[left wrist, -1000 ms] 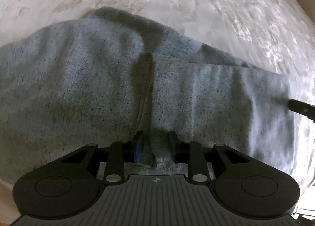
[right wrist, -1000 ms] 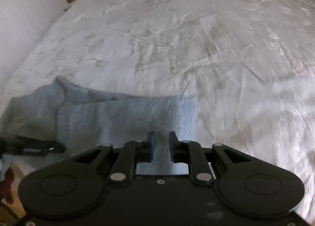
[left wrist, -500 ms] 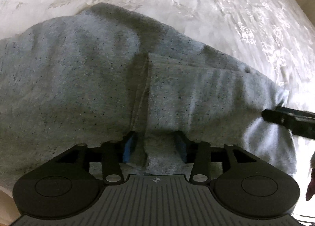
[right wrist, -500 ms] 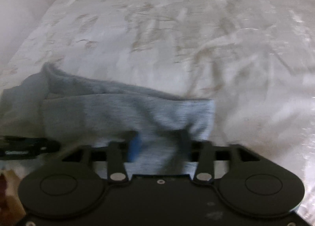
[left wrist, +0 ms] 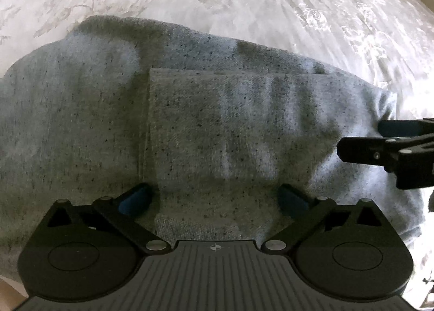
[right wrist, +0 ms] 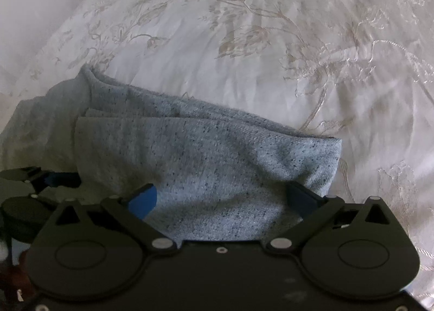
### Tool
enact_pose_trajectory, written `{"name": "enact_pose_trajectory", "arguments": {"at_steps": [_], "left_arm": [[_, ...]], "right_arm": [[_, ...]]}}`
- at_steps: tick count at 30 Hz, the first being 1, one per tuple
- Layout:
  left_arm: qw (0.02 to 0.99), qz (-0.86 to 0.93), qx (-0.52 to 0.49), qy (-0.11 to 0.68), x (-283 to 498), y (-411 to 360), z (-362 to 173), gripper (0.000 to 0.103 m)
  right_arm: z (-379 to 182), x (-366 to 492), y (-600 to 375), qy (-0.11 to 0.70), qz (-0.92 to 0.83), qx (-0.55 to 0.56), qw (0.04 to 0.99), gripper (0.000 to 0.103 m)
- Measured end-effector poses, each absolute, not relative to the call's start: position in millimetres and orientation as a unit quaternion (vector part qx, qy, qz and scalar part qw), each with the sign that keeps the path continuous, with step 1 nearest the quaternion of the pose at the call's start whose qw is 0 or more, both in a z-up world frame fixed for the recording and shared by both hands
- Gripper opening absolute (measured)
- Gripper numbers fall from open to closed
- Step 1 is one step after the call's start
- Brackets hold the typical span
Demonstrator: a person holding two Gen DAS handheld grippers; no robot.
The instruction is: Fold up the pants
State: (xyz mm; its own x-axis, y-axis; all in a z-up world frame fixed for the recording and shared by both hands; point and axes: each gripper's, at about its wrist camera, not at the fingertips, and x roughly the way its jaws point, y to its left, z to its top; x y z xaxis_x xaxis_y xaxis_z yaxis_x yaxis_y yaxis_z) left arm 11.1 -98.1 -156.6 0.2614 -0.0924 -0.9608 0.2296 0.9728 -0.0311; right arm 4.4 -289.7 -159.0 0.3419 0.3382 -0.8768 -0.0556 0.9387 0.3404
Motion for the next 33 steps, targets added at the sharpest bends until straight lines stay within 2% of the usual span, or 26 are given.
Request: {"name": "enact_pose_trajectory", "arguments": {"at_steps": [11,17,21,23,26,29,33], "left_arm": [[0.812,-0.097,0.06,0.572,1.3,-101.4,-150.7,0.102],[0.808,-0.107,0.069,0.576,-7.8,-93.9,-134.4,0.087],[0.808,-0.091,0.062,0.579,-17.3,-80.4,-119.8,0.083],[0.814,-0.076,0.055,0.573,-24.5,-71.6,-108.9,0.08],[0.826,-0.053,0.021,0.561,-33.8,-56.5,-89.1,0.08],[0.84,-0.041,-0.035,0.54,-34.1,-41.2,-60.4,0.079],[0.864,-0.067,-0.178,0.466,-29.9,-12.4,-8.6,0.079]], "right_arm": [[-161.0,-1.4,-264.2,0.558,0.103,0.052,0.822,0.103],[-160.7,12.1,-253.3,0.586,0.113,0.018,0.803,0.103],[-152.8,9.1,-265.6,0.581,0.124,0.046,0.803,0.103],[-143.0,3.9,-275.1,0.574,0.122,0.055,0.808,0.093],[-123.5,-9.1,-294.4,0.554,0.106,0.086,0.821,0.092],[-103.1,-23.3,-309.5,0.519,0.088,0.107,0.843,0.086],[-80.7,-26.4,-316.0,0.479,0.078,0.103,0.868,0.08]]}}
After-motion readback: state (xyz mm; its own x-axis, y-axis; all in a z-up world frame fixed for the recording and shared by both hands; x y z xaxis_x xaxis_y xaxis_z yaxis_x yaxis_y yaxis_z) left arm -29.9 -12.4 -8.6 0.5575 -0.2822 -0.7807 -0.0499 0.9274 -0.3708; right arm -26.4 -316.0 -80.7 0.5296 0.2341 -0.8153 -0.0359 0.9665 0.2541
